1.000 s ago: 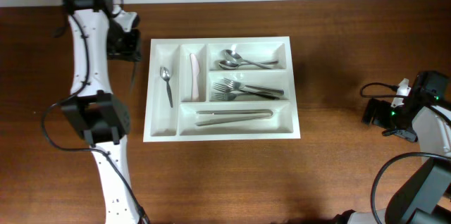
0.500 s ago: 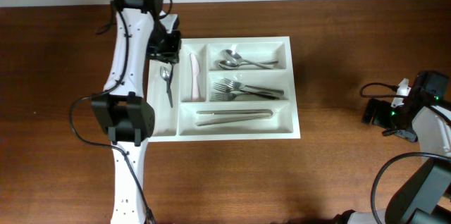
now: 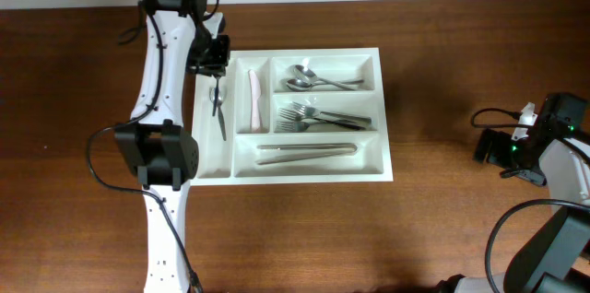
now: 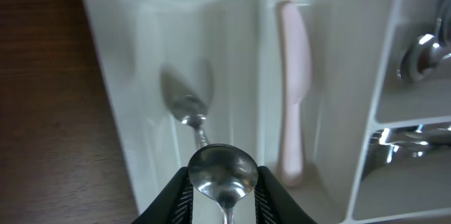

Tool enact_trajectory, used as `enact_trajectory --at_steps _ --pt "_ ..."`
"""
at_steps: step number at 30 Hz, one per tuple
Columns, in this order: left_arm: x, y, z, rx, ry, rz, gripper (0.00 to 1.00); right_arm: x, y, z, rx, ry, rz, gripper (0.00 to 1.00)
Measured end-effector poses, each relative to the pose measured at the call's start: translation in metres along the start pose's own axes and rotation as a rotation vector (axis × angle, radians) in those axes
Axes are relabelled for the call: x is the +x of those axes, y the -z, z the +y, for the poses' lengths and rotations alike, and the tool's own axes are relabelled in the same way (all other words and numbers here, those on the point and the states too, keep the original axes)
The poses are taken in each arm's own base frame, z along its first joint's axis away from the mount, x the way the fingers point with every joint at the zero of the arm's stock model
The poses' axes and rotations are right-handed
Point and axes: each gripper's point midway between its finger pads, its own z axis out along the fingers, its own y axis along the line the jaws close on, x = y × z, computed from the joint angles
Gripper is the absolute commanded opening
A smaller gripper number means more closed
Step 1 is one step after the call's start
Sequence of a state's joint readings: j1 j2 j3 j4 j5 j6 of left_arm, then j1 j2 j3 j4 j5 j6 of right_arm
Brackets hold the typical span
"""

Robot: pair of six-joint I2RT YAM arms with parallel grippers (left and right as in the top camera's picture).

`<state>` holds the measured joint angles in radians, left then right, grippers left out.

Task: Pack container
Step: 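Lower the spoon into the left compartment beside the first spoon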

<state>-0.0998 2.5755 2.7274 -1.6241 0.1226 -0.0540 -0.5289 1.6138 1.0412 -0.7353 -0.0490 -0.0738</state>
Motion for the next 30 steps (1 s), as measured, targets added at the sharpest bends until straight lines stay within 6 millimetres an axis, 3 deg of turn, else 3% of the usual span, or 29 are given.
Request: enact_trajectory --at_steps 14,25,30 --pt "0.008 -0.014 0.008 -0.028 0.009 0.047 0.16 0.000 0.000 0.000 0.000 0.000 0.000 0.99" --pt "-0.001 -0.016 0.007 -0.030 0.002 0.013 0.16 0.000 0.000 0.000 0.000 0.000 0.000 0.99" --pt "0.003 -0.033 0.009 -0.033 0.005 0.044 0.16 0.000 0.000 0.000 0.000 0.000 0.000 0.99"
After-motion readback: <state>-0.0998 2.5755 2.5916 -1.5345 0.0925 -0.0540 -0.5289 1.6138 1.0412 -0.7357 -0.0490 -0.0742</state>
